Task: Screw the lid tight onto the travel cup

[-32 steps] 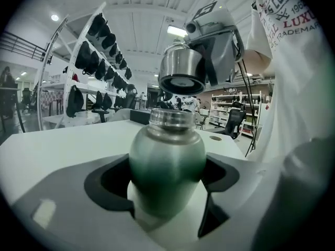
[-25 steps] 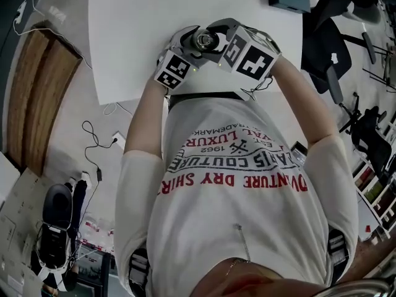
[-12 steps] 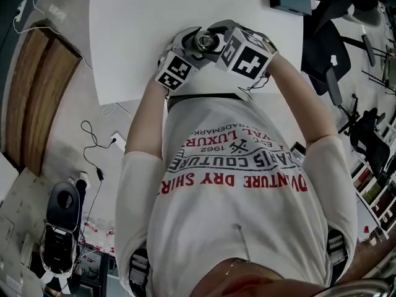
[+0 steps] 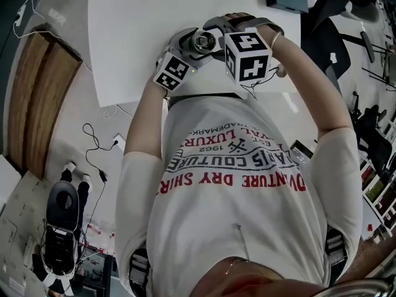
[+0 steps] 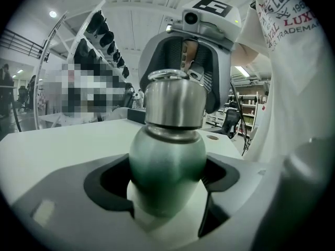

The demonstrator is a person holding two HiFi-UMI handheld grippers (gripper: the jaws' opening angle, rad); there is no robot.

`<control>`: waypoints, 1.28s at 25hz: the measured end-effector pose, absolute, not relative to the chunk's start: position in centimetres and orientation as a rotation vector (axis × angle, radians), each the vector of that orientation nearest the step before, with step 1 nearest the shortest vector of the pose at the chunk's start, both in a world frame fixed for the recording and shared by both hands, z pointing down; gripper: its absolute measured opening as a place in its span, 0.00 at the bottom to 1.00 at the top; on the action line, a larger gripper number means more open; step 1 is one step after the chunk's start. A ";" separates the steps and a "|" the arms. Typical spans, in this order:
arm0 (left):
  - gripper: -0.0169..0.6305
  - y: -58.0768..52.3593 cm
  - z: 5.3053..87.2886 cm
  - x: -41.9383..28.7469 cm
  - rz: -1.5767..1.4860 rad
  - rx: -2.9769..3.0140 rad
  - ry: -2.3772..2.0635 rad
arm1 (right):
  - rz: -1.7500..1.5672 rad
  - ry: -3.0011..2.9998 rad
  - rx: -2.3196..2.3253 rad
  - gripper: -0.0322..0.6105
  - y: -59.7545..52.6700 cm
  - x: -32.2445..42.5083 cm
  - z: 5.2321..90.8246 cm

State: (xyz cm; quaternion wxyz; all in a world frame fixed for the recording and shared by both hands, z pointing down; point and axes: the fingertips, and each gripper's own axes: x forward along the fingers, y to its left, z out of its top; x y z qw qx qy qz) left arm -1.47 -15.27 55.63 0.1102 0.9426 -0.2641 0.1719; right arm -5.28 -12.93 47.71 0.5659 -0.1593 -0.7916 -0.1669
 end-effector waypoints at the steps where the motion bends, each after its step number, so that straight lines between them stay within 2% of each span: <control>1: 0.64 -15.1 55.4 -1.1 0.510 2.771 -0.776 | -0.437 -1.845 -0.421 0.50 -12.6 -5.0 47.5; 6: 0.64 -14.5 55.2 0.4 0.522 2.775 -0.769 | -0.592 -1.758 -0.609 0.49 -11.7 -3.9 47.5; 8: 0.64 -14.6 55.3 0.3 0.519 2.772 -0.766 | -0.632 -1.725 -0.654 0.42 -11.8 -3.8 47.9; 12: 0.64 -14.1 55.1 1.1 0.514 2.769 -0.762 | -0.609 -1.760 -0.651 0.42 -11.3 -3.0 47.6; 27: 0.64 -14.5 55.3 0.2 0.519 2.765 -0.739 | 0.116 -1.923 0.167 0.42 -13.4 -4.3 47.6; 32: 0.64 -14.4 55.3 0.2 0.517 2.764 -0.733 | 0.073 -1.949 0.130 0.42 -13.1 -4.4 47.6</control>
